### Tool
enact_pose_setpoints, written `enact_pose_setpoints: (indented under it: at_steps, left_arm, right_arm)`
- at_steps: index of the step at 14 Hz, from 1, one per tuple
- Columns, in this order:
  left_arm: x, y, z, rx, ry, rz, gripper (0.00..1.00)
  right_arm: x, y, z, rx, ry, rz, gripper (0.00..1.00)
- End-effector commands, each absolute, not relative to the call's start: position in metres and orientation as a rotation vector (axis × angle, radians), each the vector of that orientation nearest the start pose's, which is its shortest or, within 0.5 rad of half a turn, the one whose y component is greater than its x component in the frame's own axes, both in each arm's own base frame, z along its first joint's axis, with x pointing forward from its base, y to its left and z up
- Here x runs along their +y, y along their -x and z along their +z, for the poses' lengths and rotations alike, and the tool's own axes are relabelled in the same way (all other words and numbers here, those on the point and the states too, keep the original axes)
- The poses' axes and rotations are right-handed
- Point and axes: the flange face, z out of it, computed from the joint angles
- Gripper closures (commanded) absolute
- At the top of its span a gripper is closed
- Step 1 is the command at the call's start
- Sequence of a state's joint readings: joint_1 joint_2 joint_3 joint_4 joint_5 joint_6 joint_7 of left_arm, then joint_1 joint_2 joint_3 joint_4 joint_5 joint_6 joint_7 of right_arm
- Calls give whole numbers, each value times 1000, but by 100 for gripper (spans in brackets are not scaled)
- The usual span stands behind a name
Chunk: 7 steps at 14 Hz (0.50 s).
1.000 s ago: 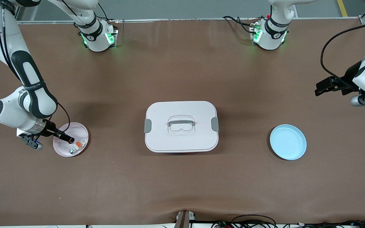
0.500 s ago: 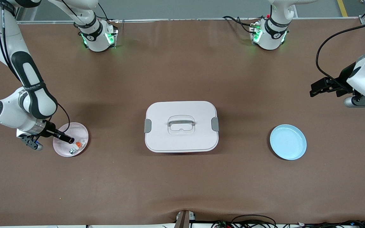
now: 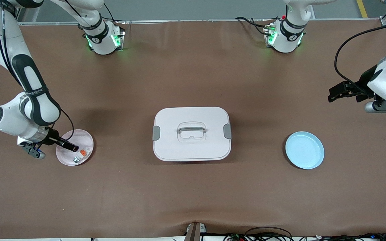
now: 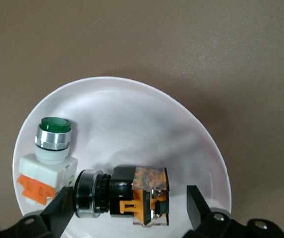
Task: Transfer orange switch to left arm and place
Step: 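Close the right gripper on the black-and-orange switch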
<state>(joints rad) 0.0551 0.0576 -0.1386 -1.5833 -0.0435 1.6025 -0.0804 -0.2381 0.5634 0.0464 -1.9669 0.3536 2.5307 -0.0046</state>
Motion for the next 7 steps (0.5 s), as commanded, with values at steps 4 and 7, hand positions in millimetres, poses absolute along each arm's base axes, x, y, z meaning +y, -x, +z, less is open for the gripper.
enact_pose_setpoints:
  at_steps: [4, 7]
  left_arm:
    - [-54, -570, 592, 13, 3202, 66, 0]
    - [-57, -572, 592, 20, 3206, 50, 0]
  right_arm:
    - [-124, -607, 179, 651, 2827, -34, 24]
    - [-124, -607, 179, 642, 2827, -33, 91]
